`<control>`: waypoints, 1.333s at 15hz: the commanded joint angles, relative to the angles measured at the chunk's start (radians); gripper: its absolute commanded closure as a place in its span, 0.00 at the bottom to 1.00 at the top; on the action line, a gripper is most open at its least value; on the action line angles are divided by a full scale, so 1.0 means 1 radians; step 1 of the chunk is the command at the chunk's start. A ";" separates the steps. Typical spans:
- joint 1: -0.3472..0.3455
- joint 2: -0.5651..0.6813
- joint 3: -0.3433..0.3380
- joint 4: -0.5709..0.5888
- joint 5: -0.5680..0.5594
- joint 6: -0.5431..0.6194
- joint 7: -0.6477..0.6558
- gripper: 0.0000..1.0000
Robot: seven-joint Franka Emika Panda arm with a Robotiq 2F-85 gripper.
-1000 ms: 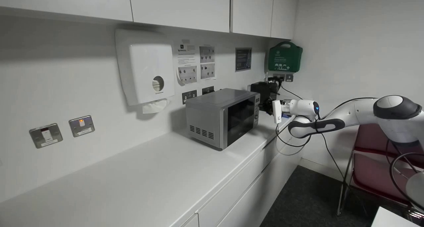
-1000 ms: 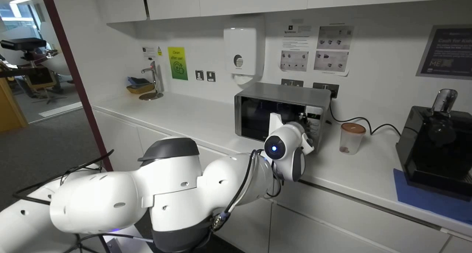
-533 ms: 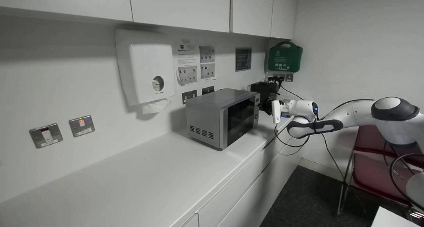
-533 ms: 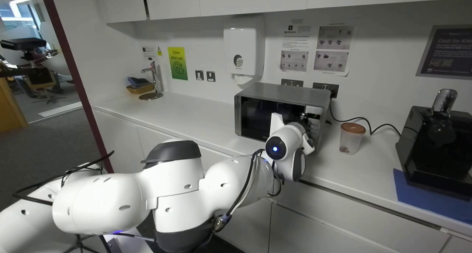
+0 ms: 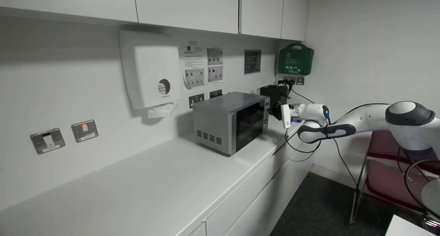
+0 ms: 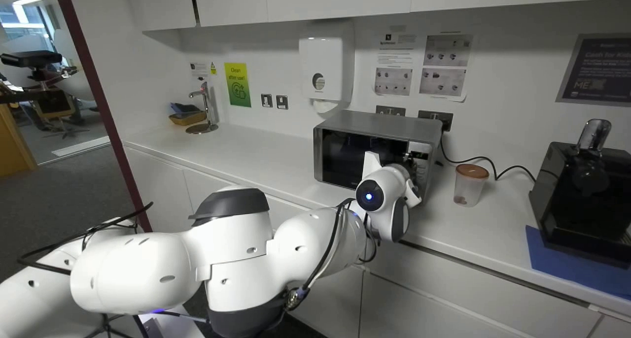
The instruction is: Press a button on the microwave
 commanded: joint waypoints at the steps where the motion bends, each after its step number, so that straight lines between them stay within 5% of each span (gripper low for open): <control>1: -0.008 0.045 0.062 0.026 -0.018 -0.042 -0.043 1.00; 20: -0.024 0.205 0.257 0.050 0.054 -0.192 -0.240 1.00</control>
